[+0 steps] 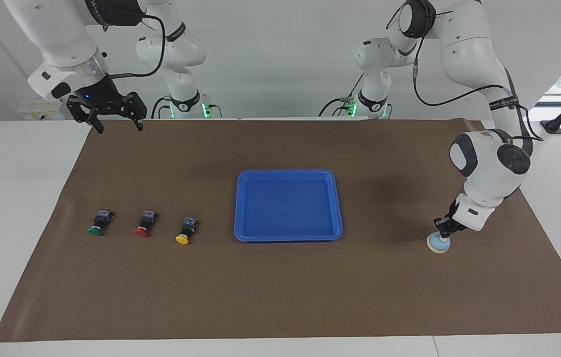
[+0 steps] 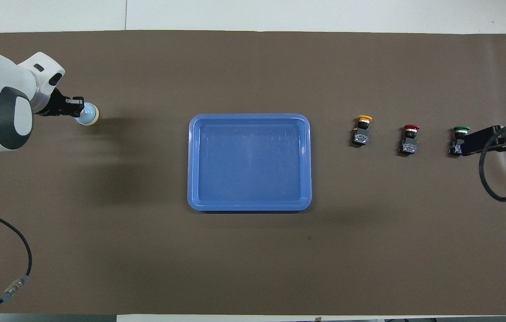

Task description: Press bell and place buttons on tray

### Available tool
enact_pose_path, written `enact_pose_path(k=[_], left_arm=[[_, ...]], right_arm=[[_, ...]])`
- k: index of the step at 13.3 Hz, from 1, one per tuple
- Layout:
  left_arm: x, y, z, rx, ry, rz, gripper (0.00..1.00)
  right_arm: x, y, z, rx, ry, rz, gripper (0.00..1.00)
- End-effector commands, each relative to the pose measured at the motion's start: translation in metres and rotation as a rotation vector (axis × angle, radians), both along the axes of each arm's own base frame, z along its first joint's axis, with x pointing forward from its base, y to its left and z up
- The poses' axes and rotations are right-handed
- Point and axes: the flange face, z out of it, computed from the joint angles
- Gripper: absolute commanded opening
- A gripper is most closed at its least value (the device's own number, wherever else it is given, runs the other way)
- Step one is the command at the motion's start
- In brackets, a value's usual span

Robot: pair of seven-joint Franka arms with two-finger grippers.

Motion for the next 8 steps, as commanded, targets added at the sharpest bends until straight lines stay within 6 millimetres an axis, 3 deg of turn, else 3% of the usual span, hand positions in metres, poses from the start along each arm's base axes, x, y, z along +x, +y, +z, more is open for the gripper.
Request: enact_pose_path(k=[1, 3, 4, 8], left_arm=[[-0.014, 0.002, 0.061, 0.011, -0.008, 0.000, 0.20], [-0.031, -0.004, 0.105, 0.015, -0.005, 0.001, 0.79], [-0.038, -0.007, 0.118, 0.016, 0.004, 0.000, 1.00], [-0.089, -0.008, 0.179, 0.020, 0.019, 0.012, 1.00]], right_arm=[[-0.004, -0.004, 0.002, 0.002, -0.004, 0.020, 1.00], [-0.008, -0.005, 0.002, 0.004, 0.020, 0.025, 1.00], [-0.009, -0.004, 0.003, 0.003, 0.017, 0.020, 1.00], [-0.005, 0.004, -0.009, 0.000, -0.030, 0.020, 1.00]])
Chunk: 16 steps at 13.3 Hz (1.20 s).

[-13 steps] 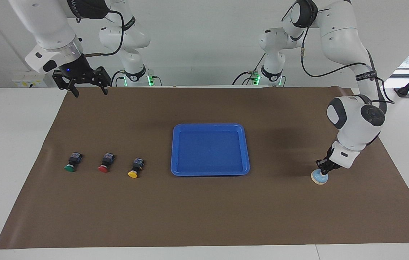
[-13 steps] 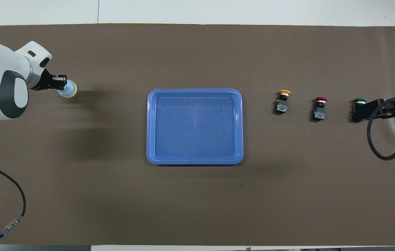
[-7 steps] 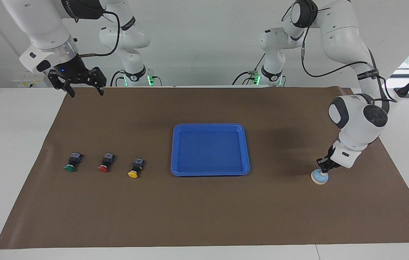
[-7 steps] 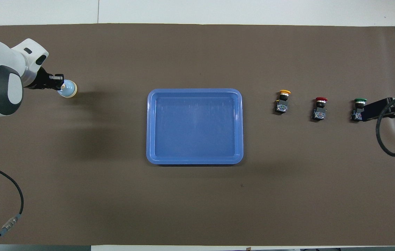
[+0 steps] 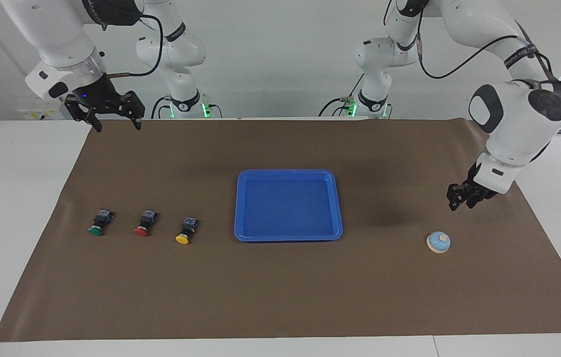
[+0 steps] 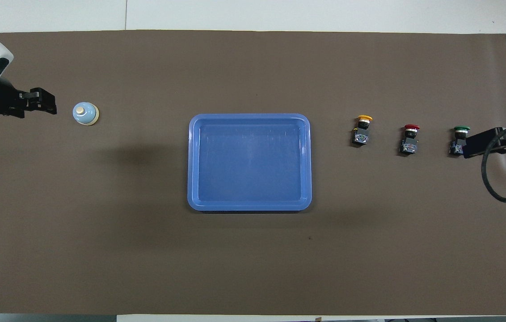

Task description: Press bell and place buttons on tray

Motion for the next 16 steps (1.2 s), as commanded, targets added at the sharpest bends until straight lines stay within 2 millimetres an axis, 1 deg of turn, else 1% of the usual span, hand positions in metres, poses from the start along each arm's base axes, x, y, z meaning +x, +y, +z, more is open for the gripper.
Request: enact_pose_path(k=[1, 2, 3, 4, 5, 6, 7, 8, 9, 10, 11, 12, 13, 14, 15, 16], left_arm=[[-0.043, 0.003, 0.033, 0.006, 0.004, 0.021, 1.00], [-0.051, 0.003, 0.038, 0.008, 0.028, 0.024, 1.00], [-0.059, 0.004, 0.043, 0.009, 0.056, 0.027, 1.00], [-0.065, 0.004, 0.046, 0.010, 0.071, 0.029, 1.00], [-0.067, 0.001, 0.050, 0.009, 0.073, 0.026, 1.00], [-0.069, -0.002, 0.056, 0.008, 0.073, 0.021, 1.00], [-0.071, -0.006, 0.058, 0.008, 0.074, 0.013, 1.00], [-0.071, -0.011, 0.060, 0.008, 0.071, 0.006, 1.00], [-0.072, -0.011, 0.059, 0.009, 0.079, 0.004, 1.00], [-0.074, -0.014, 0.060, 0.009, 0.095, 0.000, 1.00], [-0.073, -0.014, 0.067, 0.009, 0.105, 0.001, 1.00], [-0.073, -0.014, 0.073, 0.008, 0.118, 0.001, 1.00], [-0.074, -0.014, 0.074, 0.006, 0.120, 0.000, 1.00], [-0.074, -0.015, 0.073, 0.007, 0.122, -0.003, 1.00], [-0.075, -0.020, 0.072, 0.008, 0.126, -0.014, 1.00], [-0.075, -0.021, 0.071, 0.007, 0.125, -0.017, 1.00]], right_arm=[[-0.002, 0.008, -0.017, -0.001, -0.052, 0.000, 1.00], [0.000, 0.013, -0.029, -0.003, -0.060, -0.029, 1.00], [0.001, 0.031, -0.043, -0.003, -0.071, -0.039, 1.00], [0.004, 0.043, -0.055, -0.004, -0.076, -0.065, 1.00], [0.012, 0.046, -0.070, -0.005, -0.071, -0.102, 1.00], [0.025, 0.048, -0.095, -0.005, -0.062, -0.120, 1.00], [0.038, 0.048, -0.114, -0.002, -0.075, -0.131, 1.00], [0.051, 0.057, -0.140, -0.001, -0.078, -0.150, 1.00], [0.059, 0.071, -0.164, 0.000, -0.077, -0.170, 1.00], [0.062, 0.075, -0.188, 0.003, -0.092, -0.210, 1.00], [0.062, 0.085, -0.213, 0.009, -0.120, -0.232, 1.00], [0.062, 0.090, -0.236, 0.011, -0.122, -0.237, 1.00], [0.068, 0.090, -0.256, 0.012, -0.121, -0.246, 1.00], [0.074, 0.090, -0.273, 0.015, -0.129, -0.248, 1.00], [0.078, 0.091, -0.287, 0.017, -0.133, -0.250, 1.00], [0.079, 0.091, -0.299, 0.016, -0.126, -0.261, 1.00]])
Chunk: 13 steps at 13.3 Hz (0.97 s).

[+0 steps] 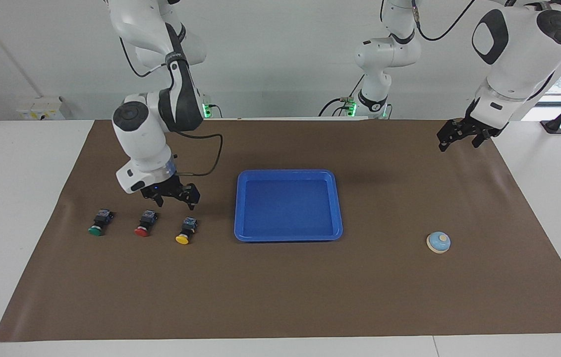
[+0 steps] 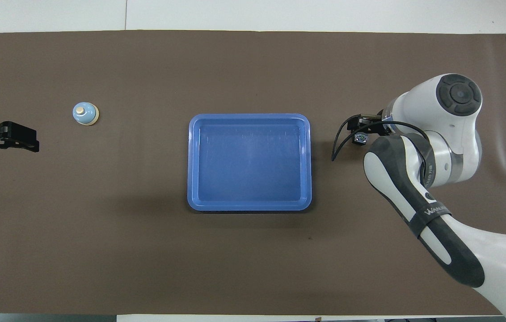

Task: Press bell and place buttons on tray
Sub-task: 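Grasp the yellow button with the right gripper and lift it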

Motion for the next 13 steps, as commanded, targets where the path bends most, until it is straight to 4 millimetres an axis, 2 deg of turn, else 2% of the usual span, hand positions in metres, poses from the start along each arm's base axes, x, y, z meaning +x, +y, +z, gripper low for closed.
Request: enact_pose_path(k=[1, 3, 5, 6, 7, 9, 10, 11, 13], left_arm=[[-0.004, -0.008, 0.004, -0.006, 0.007, -0.005, 1.00], [-0.004, -0.020, 0.004, -0.006, 0.003, -0.027, 1.00], [-0.002, -0.021, 0.004, -0.007, -0.011, -0.030, 1.00], [-0.002, -0.021, 0.005, -0.007, -0.015, -0.030, 1.00], [-0.002, -0.021, 0.004, -0.007, -0.014, -0.030, 1.00], [-0.002, -0.021, 0.003, -0.007, -0.011, -0.033, 1.00], [-0.003, -0.021, 0.004, -0.007, -0.011, -0.033, 1.00], [-0.002, -0.020, 0.004, -0.007, -0.012, -0.032, 1.00], [-0.004, -0.018, 0.007, -0.007, -0.017, -0.027, 1.00]], right_arm=[[0.005, -0.003, -0.025, 0.003, -0.008, -0.032, 1.00], [0.007, -0.001, -0.038, 0.004, -0.005, -0.031, 1.00], [0.007, -0.001, -0.042, 0.003, 0.000, -0.031, 1.00], [0.007, -0.001, -0.044, 0.003, 0.003, -0.031, 0.97], [0.007, -0.001, -0.045, 0.003, 0.003, -0.031, 0.88], [0.008, 0.000, -0.045, 0.007, -0.019, -0.038, 0.56], [0.008, 0.000, -0.045, 0.007, -0.019, -0.043, 0.24], [0.007, 0.004, -0.045, 0.007, -0.018, -0.040, 0.00], [0.009, 0.008, -0.041, 0.010, -0.020, -0.069, 0.00]])
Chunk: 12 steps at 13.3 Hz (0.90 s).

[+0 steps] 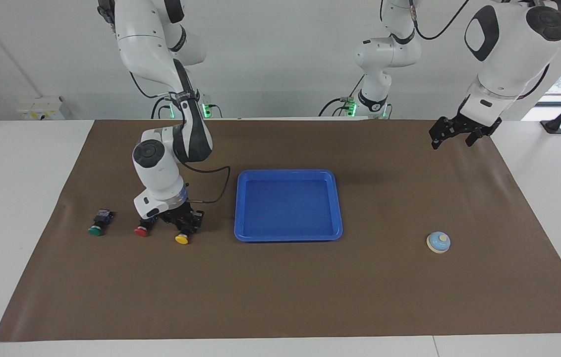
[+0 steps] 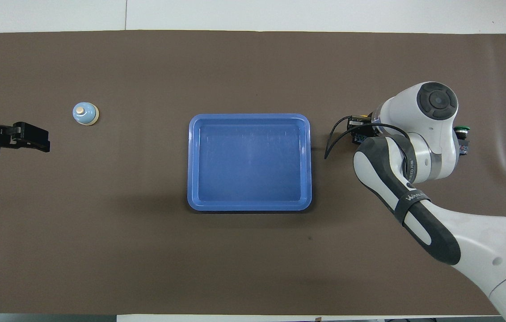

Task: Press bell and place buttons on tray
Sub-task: 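Grasp the yellow button with the right gripper and lift it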

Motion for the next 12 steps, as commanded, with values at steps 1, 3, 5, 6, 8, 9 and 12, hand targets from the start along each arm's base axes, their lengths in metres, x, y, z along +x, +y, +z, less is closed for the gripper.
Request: enact_pose_path(k=[1, 3, 5, 6, 8, 9, 12], left_arm=[[-0.003, 0.003, 0.006, -0.007, -0.012, 0.013, 1.00], [-0.003, 0.009, 0.006, -0.005, -0.012, 0.022, 1.00], [-0.004, 0.011, 0.009, -0.005, -0.017, 0.025, 1.00], [-0.004, 0.011, 0.009, -0.005, -0.017, 0.025, 1.00], [-0.004, 0.010, 0.009, -0.005, -0.017, 0.023, 1.00], [-0.004, 0.010, 0.009, -0.005, -0.017, 0.023, 1.00], [-0.004, 0.011, 0.009, -0.005, -0.017, 0.025, 1.00]], right_arm=[[0.001, 0.006, 0.002, 0.004, -0.009, -0.034, 0.00], [0.007, 0.005, 0.013, 0.004, -0.010, -0.029, 0.00], [0.019, 0.009, 0.044, -0.004, 0.025, -0.025, 0.00], [0.024, 0.013, 0.063, -0.004, 0.034, -0.021, 0.00], [0.025, 0.047, 0.090, -0.004, 0.044, 0.025, 0.00], [0.023, 0.065, 0.102, -0.001, 0.049, 0.046, 0.00], [0.004, 0.138, 0.118, 0.004, 0.064, 0.071, 0.00]])
